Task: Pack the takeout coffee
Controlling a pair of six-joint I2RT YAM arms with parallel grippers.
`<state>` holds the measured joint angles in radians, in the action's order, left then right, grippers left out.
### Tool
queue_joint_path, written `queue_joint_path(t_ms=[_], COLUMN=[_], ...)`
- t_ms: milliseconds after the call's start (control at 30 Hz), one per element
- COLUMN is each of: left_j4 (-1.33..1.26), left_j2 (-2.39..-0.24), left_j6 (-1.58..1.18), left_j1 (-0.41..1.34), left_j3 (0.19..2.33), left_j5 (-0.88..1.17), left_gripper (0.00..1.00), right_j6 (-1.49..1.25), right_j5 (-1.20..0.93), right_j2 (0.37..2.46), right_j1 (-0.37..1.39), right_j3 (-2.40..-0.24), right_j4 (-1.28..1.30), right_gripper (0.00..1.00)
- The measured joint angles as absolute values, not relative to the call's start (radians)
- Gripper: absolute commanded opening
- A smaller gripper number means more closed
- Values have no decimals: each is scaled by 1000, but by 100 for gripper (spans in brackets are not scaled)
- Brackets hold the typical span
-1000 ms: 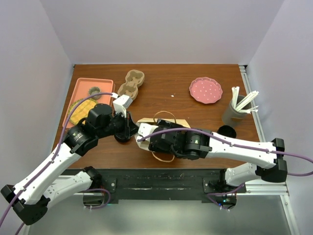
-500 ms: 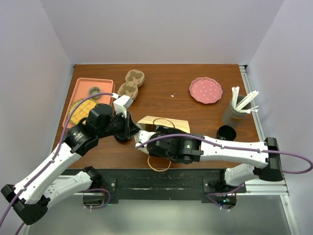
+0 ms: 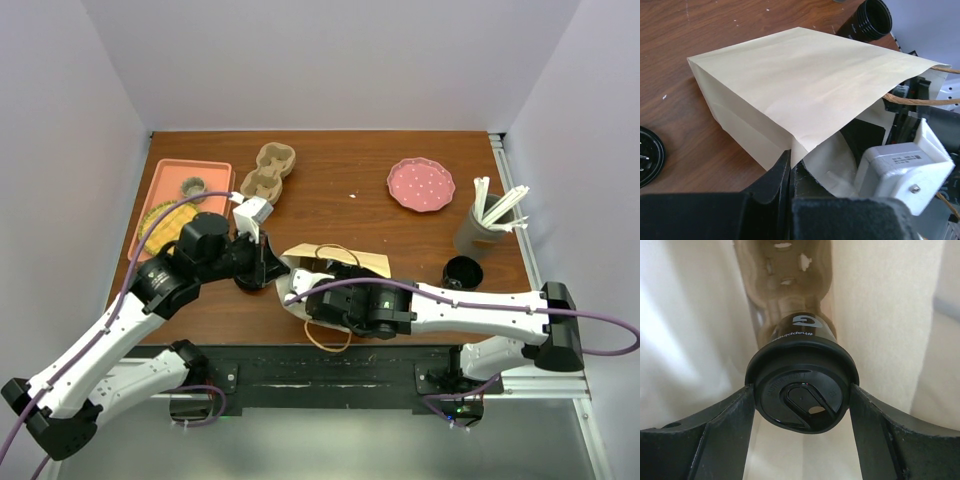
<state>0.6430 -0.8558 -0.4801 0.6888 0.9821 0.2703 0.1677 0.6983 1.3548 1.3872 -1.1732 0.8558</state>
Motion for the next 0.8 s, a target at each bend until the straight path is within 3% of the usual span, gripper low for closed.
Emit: queue_joint_path(t_ms=[300, 800], left_j4=[651, 687], left_j2=[-828, -774], left_j6=[-487, -441], left_j1=[689, 690], left_j3=[982, 994], left_j5=[288, 51], left_gripper=[0, 0], right_j6=[163, 332], right_j5=[734, 659], right_j2=[1355, 1478], right_j1=[1388, 1294], right_j3=[-1153, -1174], right_j4=[815, 623], right_gripper=[40, 39])
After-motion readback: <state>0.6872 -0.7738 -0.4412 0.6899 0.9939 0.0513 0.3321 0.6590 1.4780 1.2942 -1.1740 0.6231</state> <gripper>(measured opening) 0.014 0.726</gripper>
